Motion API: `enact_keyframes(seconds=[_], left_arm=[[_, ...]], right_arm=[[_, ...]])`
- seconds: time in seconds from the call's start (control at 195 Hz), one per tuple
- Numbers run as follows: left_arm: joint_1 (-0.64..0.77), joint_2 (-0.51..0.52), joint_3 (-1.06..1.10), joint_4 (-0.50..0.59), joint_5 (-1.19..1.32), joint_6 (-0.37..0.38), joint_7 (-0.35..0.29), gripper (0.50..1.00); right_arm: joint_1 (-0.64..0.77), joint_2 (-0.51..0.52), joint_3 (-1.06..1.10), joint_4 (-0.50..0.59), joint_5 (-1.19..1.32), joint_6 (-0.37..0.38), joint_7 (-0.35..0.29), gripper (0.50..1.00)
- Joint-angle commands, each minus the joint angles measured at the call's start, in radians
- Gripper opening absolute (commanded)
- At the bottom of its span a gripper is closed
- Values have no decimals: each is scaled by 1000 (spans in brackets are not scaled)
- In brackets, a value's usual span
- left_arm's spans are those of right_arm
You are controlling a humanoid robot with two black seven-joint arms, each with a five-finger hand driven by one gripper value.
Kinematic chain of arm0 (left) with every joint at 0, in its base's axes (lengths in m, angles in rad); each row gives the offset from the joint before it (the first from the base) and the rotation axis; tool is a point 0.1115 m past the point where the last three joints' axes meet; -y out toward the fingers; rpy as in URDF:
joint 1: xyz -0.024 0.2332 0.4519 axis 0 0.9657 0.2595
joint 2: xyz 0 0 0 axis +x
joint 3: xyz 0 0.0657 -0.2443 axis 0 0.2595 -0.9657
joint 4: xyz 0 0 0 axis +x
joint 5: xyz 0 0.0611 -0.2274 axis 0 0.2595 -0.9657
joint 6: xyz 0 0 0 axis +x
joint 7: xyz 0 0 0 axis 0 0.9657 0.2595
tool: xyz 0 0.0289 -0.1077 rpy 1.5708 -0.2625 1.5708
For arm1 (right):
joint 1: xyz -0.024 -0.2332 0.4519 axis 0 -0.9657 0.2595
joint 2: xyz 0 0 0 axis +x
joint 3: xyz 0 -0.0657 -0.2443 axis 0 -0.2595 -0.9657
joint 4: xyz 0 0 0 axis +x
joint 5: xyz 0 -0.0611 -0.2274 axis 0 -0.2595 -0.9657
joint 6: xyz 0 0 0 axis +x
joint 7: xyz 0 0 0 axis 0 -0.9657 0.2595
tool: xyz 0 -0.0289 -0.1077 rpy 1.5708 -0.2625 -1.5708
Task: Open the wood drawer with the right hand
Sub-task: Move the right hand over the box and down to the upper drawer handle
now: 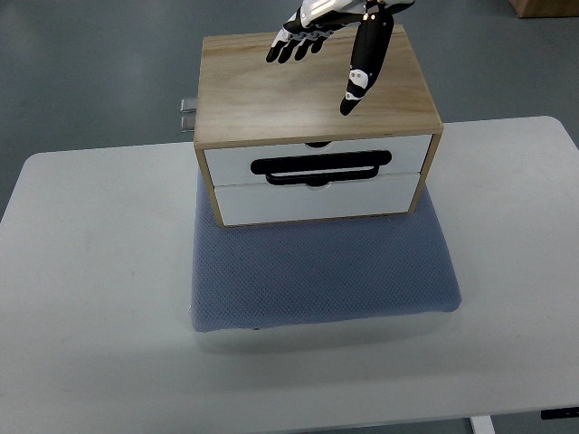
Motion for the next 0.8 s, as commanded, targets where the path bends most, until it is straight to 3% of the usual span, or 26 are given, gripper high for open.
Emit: enact_keyframes(seconds=[0.0,0.246,0.523,0.795], left_arm=[[0,0,2,0,0,0,1,1000],[0,0,0,0,0,0,1,1000],[0,0,0,0,0,0,-1,1000],[0,0,0,0,0,0,1,1000]], right_arm=[[5,14,-8,32,5,0,-3,944],[0,-2,-8,123,16,0,-4,944],[-49,-5,-12,143,154,0,-138,944],[-92,-6,-12,144,198,0,-172,944]])
